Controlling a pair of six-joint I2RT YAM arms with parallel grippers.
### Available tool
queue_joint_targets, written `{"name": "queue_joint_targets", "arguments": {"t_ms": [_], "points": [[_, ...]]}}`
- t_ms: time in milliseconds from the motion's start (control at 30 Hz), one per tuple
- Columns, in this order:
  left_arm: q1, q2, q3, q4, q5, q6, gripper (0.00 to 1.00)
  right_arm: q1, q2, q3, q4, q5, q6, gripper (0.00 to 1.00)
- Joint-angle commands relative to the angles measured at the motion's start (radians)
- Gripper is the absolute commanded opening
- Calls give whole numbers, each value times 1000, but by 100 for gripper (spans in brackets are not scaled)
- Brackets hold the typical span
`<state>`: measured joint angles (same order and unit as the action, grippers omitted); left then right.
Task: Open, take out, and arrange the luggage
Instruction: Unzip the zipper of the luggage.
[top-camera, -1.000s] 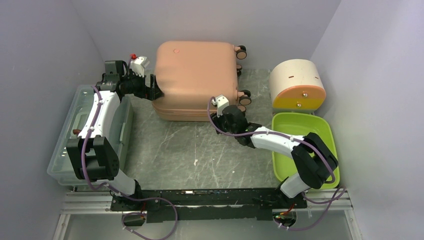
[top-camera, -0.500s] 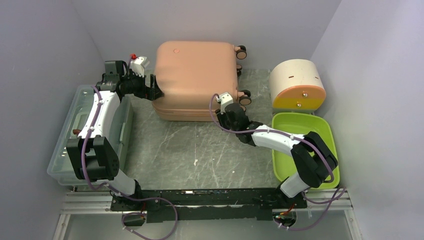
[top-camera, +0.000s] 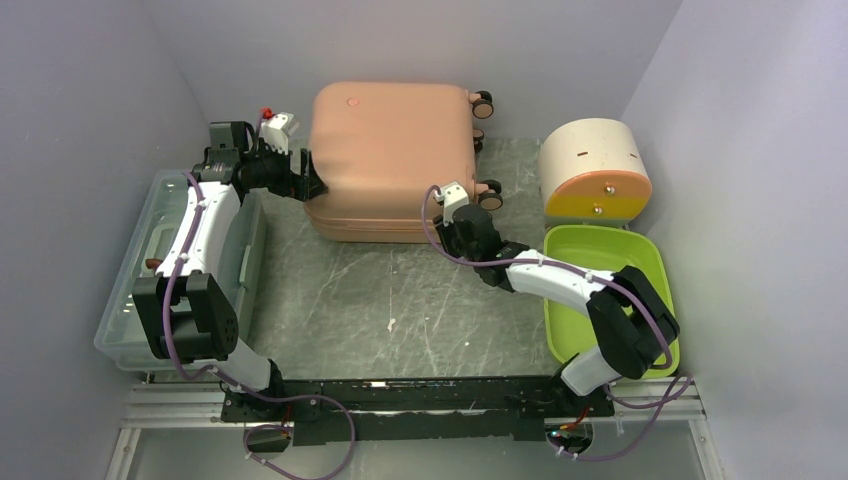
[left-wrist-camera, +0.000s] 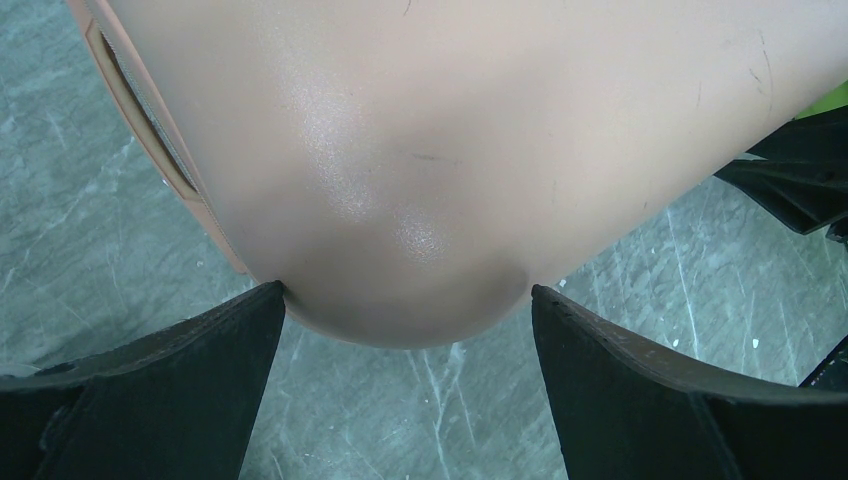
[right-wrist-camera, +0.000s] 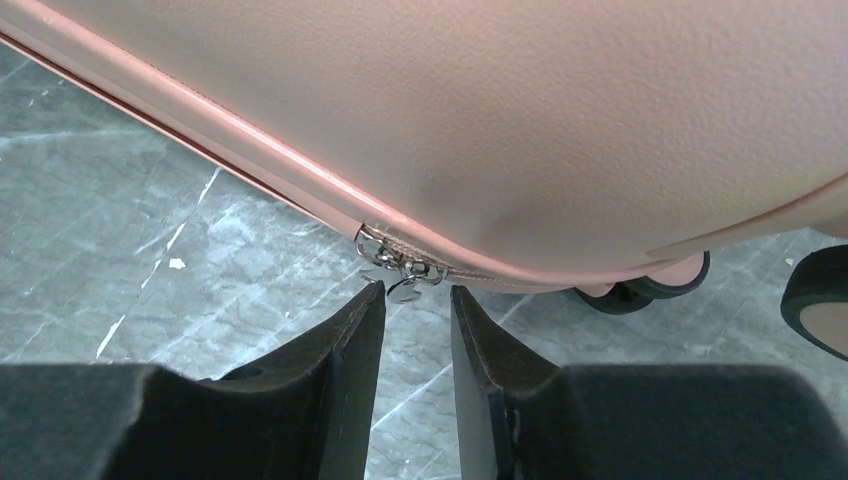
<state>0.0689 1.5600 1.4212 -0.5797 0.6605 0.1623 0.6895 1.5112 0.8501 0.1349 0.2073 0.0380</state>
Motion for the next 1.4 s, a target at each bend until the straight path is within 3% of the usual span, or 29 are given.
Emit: {"name": "queue_joint_targets", "arguments": {"t_ms": [0,733,1367], "points": [[-9,-32,-16,9,56,-35,99,-1,15,47,30,24,-24,33],[-10,-23,-2,1,62,-40,99,31,67,70,49,101,-85,28],[-10,-32,-14,4,59,-35,99,41,47,74,46,117,-130,0]]}}
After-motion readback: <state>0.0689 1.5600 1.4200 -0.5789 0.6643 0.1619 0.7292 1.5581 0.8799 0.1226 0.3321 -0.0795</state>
